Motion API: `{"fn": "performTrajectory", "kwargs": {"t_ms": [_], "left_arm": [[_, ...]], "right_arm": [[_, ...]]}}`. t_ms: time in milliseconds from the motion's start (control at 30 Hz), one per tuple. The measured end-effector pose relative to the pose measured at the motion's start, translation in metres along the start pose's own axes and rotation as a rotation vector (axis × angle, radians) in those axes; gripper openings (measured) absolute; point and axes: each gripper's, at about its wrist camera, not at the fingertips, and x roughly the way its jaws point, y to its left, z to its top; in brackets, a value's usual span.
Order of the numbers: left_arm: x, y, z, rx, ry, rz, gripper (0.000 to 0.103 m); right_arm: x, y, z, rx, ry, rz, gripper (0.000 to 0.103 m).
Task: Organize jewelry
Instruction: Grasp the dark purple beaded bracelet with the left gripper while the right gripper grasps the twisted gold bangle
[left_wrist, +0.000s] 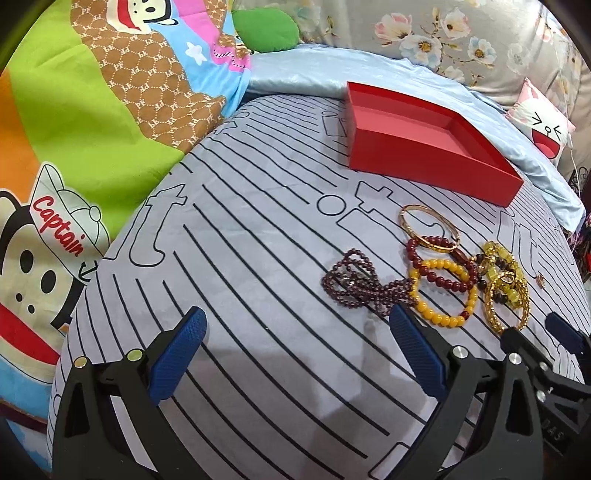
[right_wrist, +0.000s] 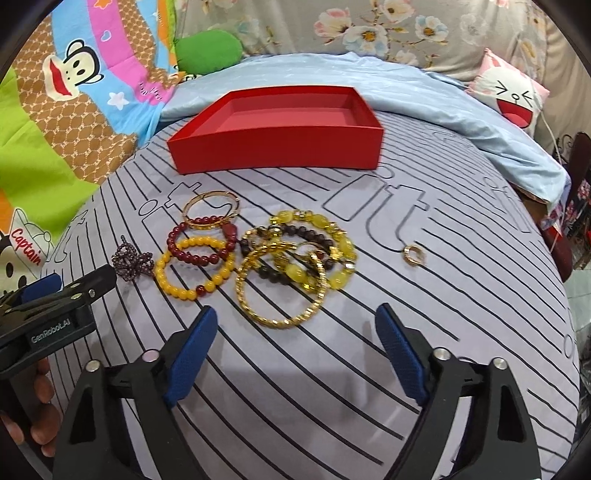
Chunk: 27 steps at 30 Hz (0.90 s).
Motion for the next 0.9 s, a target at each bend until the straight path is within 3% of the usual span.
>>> {"fn": "performTrajectory", "kwargs": {"t_ms": [400,900], "left_arm": [[0.005,0.005,-0.002,-0.008,0.013,-0.001,0.095],[0.017,-0.01,0.005,0.01,0.028,-0.046,0.093]], "right_arm": [[0.023,0.008,0.011,0.004,0.026,-0.009,0.057],[0.01,-0.005,0.008,0.023,0.005,-0.008,0.056]]}}
